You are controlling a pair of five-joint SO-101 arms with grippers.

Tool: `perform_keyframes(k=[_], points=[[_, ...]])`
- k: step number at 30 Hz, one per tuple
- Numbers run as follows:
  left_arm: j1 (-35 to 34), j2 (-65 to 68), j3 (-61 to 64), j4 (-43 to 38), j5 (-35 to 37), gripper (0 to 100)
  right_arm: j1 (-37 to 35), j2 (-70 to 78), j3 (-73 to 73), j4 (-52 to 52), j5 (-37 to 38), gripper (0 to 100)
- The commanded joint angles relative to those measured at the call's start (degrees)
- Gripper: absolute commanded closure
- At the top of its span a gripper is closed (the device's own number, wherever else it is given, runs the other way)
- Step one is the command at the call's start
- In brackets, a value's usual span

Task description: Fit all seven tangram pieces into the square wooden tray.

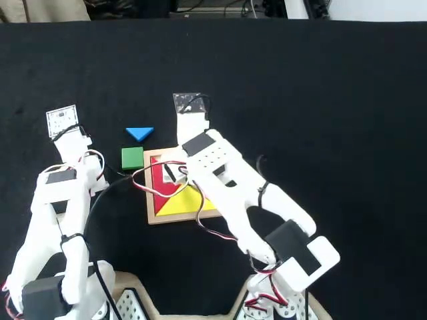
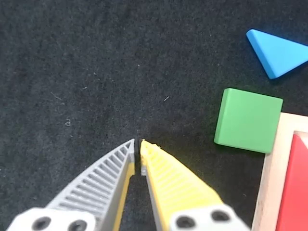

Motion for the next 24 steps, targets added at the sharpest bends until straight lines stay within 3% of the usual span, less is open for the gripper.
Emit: perform_keyframes(k=[1, 6, 11, 13, 24], points=[[0.04, -1.32, -0.31, -1.05, -0.18, 97, 1.05, -0.31, -3.38, -0.35, 2.37, 74.8], [0.04, -1.32, -0.31, -1.05, -0.18, 97, 1.05, -0.92, -4.7, -0.35, 5.71, 80.5], [0.04, -1.32, -0.31, -1.05, -0.18, 97, 1.49, 0.4, -11.38, -2.46, 16.09, 99.1], [0.04, -1.32, -0.31, -1.05, -0.18, 97, 1.85, 3.03, -13.67, -2.46, 19.43, 96.9], [0.04, -1.32, -0.22, -1.05, -0.18, 97, 5.1, 14.2, -16.13, -0.97, 15.65, 97.0]])
